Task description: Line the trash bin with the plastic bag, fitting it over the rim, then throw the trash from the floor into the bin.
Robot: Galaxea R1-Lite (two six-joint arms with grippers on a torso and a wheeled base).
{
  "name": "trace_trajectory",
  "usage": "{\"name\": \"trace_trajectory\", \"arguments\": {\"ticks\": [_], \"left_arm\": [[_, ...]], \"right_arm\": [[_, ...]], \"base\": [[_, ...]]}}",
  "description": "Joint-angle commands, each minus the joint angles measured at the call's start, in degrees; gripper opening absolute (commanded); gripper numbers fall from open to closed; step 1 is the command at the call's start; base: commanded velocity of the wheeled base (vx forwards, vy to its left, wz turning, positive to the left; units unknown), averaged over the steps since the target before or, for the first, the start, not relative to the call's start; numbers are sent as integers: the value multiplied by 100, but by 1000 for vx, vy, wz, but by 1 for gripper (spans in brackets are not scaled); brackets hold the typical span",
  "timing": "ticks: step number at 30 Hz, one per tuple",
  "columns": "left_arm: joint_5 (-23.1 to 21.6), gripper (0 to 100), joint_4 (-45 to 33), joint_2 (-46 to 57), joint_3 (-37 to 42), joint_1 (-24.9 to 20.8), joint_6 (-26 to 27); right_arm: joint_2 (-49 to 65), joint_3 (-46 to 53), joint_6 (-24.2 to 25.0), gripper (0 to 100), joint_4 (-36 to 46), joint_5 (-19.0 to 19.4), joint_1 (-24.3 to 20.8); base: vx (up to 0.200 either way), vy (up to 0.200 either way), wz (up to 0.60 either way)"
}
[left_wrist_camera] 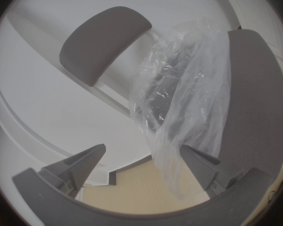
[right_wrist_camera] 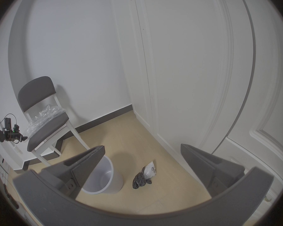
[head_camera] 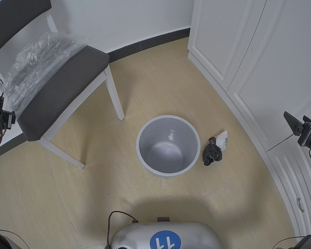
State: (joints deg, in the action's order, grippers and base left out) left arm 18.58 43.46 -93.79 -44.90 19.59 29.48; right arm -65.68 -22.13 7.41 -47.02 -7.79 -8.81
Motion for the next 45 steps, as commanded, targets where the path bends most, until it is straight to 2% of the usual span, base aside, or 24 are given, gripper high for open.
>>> {"name": "trace_trajectory", "arguments": {"ticks": [1, 13, 14, 18, 21, 24, 25, 33, 37, 40, 43, 44, 45], "left_arm": [[-3, 100, 93, -368, -98, 10, -100], [-12, 100, 163, -482, -291, 1, -452], [-12, 0, 189, -482, -291, 1, -460], [-12, 0, 224, -464, -256, -25, -601], [-74, 0, 224, -289, -168, -96, -909], [-135, 0, 224, -174, -116, -113, -944], [-364, 0, 224, 133, 104, -175, -1005], [-1260, 0, 101, 1118, 842, -482, -1260], [-1963, 0, 101, 1469, 1053, -570, -1313], [-2376, 0, 93, 1794, 1317, -781, -1515], [-2579, 0, -4, 2067, 1440, -1080, -1726], [-2579, 0, -4, 2067, 1440, -1080, -1726], [-2640, 0, -118, 2252, 1510, -1230, -1928]], "right_arm": [[-76, 7, 41, 100, 0, -3, 20], [-111, -11, 129, 100, 0, 6, 29], [-111, -11, 129, 100, -9, 6, 29], [-111, -11, 129, 100, -9, 6, 29], [-120, -11, 129, 100, -9, 6, 29], [-120, -11, 129, 100, -9, 6, 29], [-120, -11, 129, 100, -9, 6, 29], [-120, 15, 103, 100, 0, -3, -15], [-234, 33, 94, 100, 0, -12, -94], [-419, 24, 120, 100, -18, -135, -340], [-683, 42, 138, 100, -229, -566, -692], [-683, 42, 138, 100, -229, -566, -692], [-946, 77, 138, 100, -554, -944, -938]], "base": [[0, 0, 0], [0, 0, 0], [0, 0, 0], [0, 0, 0], [0, 0, 0], [0, 0, 0], [0, 0, 0], [0, 0, 0], [0, 0, 0], [0, 0, 0], [0, 0, 0], [0, 0, 0], [0, 0, 0]]}}
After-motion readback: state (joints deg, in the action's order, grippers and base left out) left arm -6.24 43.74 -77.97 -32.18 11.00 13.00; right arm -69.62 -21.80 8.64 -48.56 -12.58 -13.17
